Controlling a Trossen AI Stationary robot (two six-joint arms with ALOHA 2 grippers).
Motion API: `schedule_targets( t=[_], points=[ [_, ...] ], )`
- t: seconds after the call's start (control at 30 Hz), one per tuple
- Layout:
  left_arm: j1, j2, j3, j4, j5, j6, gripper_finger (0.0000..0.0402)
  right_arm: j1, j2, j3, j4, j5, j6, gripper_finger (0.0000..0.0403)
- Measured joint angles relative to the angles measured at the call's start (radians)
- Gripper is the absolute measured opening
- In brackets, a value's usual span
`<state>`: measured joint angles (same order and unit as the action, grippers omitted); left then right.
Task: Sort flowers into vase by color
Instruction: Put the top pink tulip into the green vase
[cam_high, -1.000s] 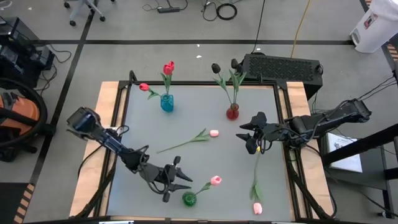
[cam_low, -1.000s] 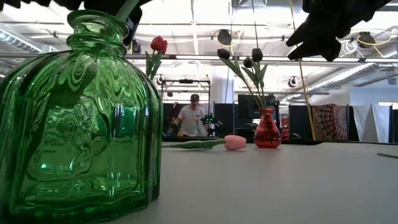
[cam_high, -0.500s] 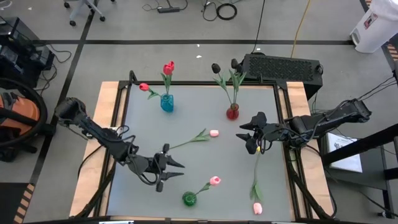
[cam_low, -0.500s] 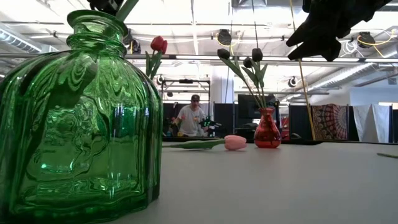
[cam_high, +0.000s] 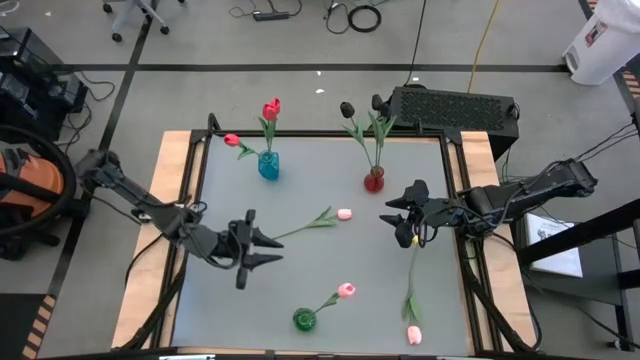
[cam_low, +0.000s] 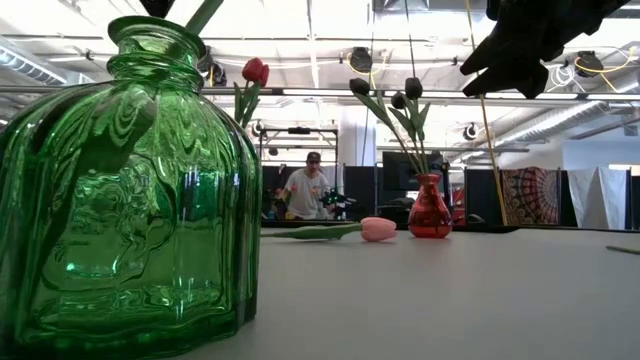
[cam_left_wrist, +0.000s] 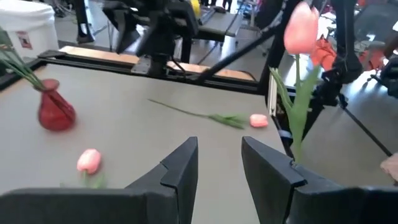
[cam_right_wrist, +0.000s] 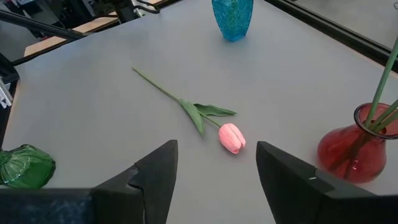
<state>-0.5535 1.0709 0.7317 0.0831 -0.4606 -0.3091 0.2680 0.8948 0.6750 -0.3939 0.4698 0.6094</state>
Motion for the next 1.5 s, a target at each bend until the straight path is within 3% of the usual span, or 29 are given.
schedule_targets(
  t=[0.43,0.63,0.9,1.5],
  points=[
    [0.072,-0.049,0.253,-0.433,0.001,-0.001,0.0130,0.000,0.000,0.000,0.000,0.000,0.000,0.0210],
    [0.149,-0.048,0.308,-0.442,0.015,-0.053,0.0130,0.000,0.000,0.000,0.000,0.000,0.000,0.0210],
    [0.275,0.008,0.346,-0.431,0.134,-0.131,0.0130,0.000,0.000,0.000,0.000,0.000,0.000,0.0210],
    [0.395,0.337,0.377,-0.450,0.283,-0.184,0.0130,0.000,0.000,0.000,0.000,0.000,0.000,0.0210]
  ],
)
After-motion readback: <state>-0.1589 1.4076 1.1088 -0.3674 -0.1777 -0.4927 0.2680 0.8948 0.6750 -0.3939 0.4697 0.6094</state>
